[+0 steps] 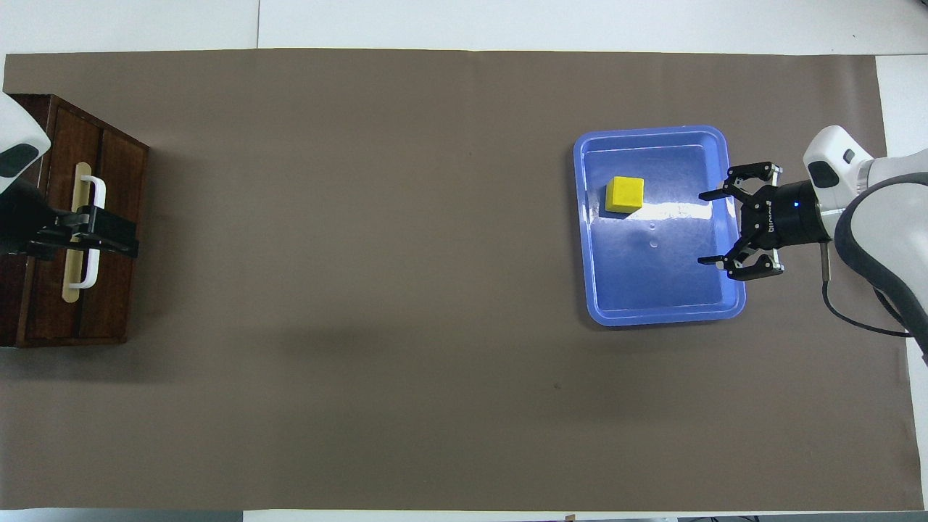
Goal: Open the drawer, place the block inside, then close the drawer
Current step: 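Lower the open right gripper over the yellow cube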
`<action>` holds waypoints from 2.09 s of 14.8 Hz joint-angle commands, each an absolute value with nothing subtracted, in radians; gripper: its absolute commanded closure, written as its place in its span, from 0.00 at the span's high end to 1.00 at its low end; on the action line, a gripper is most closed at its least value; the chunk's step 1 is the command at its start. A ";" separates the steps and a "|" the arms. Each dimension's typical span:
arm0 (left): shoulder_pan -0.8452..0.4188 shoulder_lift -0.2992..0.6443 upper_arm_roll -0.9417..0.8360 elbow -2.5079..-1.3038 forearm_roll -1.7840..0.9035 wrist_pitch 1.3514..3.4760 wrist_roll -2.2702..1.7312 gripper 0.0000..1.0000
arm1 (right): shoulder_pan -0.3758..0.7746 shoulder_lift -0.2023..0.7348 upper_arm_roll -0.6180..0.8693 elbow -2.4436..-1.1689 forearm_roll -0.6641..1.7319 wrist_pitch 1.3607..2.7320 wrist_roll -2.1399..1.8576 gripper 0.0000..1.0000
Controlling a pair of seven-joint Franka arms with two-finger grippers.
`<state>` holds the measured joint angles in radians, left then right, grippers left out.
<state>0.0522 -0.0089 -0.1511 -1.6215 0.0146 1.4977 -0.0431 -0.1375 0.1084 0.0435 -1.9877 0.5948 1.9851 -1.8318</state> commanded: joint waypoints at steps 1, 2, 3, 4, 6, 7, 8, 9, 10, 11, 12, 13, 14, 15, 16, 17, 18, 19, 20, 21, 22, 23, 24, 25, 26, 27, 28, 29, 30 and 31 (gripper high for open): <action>0.057 -0.006 -0.153 -1.612 0.029 1.486 -0.037 1.00 | -0.150 0.172 0.052 -1.953 0.659 1.991 -1.914 1.00; 0.057 -0.006 -0.153 -1.612 0.029 1.488 -0.037 1.00 | -0.156 0.214 0.052 -1.938 0.676 1.987 -1.943 1.00; 0.057 -0.006 -0.153 -1.612 0.029 1.486 -0.037 1.00 | -0.158 0.248 0.052 -1.904 0.692 1.977 -1.974 1.00; 0.057 -0.006 -0.153 -1.612 0.029 1.486 -0.037 1.00 | -0.160 0.267 0.052 -1.879 0.693 1.971 -1.997 1.00; 0.057 -0.006 -0.153 -1.612 0.029 1.486 -0.037 1.00 | -0.160 0.325 0.054 -1.846 0.699 1.980 -2.067 1.00; 0.057 -0.006 -0.153 -1.612 0.029 1.486 -0.037 1.00 | -0.156 0.346 0.052 -1.820 0.716 1.979 -2.095 1.00; 0.057 -0.006 -0.153 -1.612 0.029 1.486 -0.038 1.00 | -0.156 0.363 0.054 -1.806 0.722 1.974 -2.109 1.00; 0.057 -0.008 -0.153 -1.612 0.029 1.485 -0.037 1.00 | -0.156 0.374 0.054 -1.807 0.729 1.974 -2.127 1.00; 0.057 -0.008 -0.153 -1.612 0.029 1.480 -0.037 1.00 | -0.158 0.394 0.054 -1.799 0.747 1.971 -2.160 1.00; 0.057 -0.008 -0.153 -1.614 0.029 1.486 -0.037 1.00 | -0.156 0.412 0.054 -1.792 0.767 1.976 -2.192 1.00; 0.057 -0.008 -0.153 -1.612 0.029 1.488 -0.038 1.00 | -0.156 0.428 0.055 -1.787 0.773 1.977 -2.210 1.00; 0.057 -0.008 -0.153 -1.612 0.029 1.485 -0.037 1.00 | -0.149 0.433 0.055 -1.784 0.782 1.977 -2.212 1.00; 0.057 -0.008 -0.153 -1.612 0.029 1.486 -0.037 1.00 | -0.143 0.433 0.054 -1.787 0.799 1.977 -2.212 1.00; 0.057 -0.008 -0.153 -1.612 0.029 1.486 -0.037 1.00 | -0.141 0.433 0.054 -1.789 0.807 1.980 -2.212 1.00; 0.057 -0.008 -0.153 -1.612 0.028 1.486 -0.037 1.00 | -0.141 0.434 0.054 -1.789 0.807 1.986 -2.212 1.00; 0.057 -0.008 -0.153 -1.612 0.029 1.486 -0.037 1.00 | -0.140 0.434 0.054 -1.790 0.808 1.990 -2.212 1.00; 0.057 -0.006 -0.153 -1.612 0.029 1.486 -0.038 1.00 | -0.138 0.436 0.054 -1.792 0.810 2.000 -2.210 1.00; 0.054 -0.008 -0.153 -1.612 0.029 1.486 -0.037 1.00 | -0.137 0.436 0.054 -1.793 0.810 2.015 -2.210 1.00; 0.049 -0.008 -0.153 -1.612 0.029 1.486 -0.037 1.00 | -0.137 0.436 0.054 -1.793 0.814 2.017 -2.209 1.00; 0.049 -0.008 -0.155 -1.612 0.029 1.486 -0.037 1.00 | -0.133 0.436 0.054 -1.793 0.818 2.019 -2.207 1.00; 0.051 -0.008 -0.155 -1.612 0.029 1.486 -0.037 1.00 | -0.133 0.436 0.054 -1.792 0.816 2.019 -2.207 1.00; 0.054 -0.008 -0.153 -1.614 0.028 1.479 -0.037 1.00 | -0.130 0.437 0.054 -1.792 0.818 2.023 -2.200 1.00; 0.057 -0.008 -0.155 -1.612 0.029 1.476 -0.037 1.00 | -0.124 0.439 0.054 -1.789 0.818 2.031 -2.174 1.00; 0.057 -0.014 -0.155 -1.615 0.029 1.477 -0.038 1.00 | -0.120 0.452 0.054 -1.780 0.819 2.031 -2.142 1.00; 0.054 -0.015 -0.153 -1.626 0.029 1.491 -0.035 1.00 | -0.118 0.456 0.054 -1.769 0.819 2.034 -2.135 1.00; 0.052 -0.017 -0.155 -1.637 0.032 1.517 -0.029 1.00 | -0.117 0.457 0.055 -1.766 0.821 2.039 -2.125 1.00; 0.051 -0.028 -0.153 -1.666 0.053 1.566 -0.028 1.00 | -0.112 0.471 0.055 -1.753 0.821 2.036 -2.117 1.00; 0.049 -0.052 -0.155 -1.725 0.101 1.628 -0.025 1.00 | -0.117 0.486 0.057 -1.752 0.822 2.033 -2.117 1.00; 0.046 -0.076 -0.155 -1.796 0.133 1.702 -0.026 1.00 | -0.120 0.486 0.057 -1.758 0.830 2.029 -2.117 1.00; 0.045 -0.096 -0.155 -1.866 0.168 1.780 -0.035 1.00 | -0.121 0.485 0.055 -1.761 0.831 2.026 -2.117 1.00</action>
<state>0.0515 -0.0221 -0.1572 -1.6995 0.1067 1.6378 -0.0388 -0.1142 0.4595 0.0527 -1.7801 0.8043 2.0271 -2.1290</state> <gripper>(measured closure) 0.000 0.000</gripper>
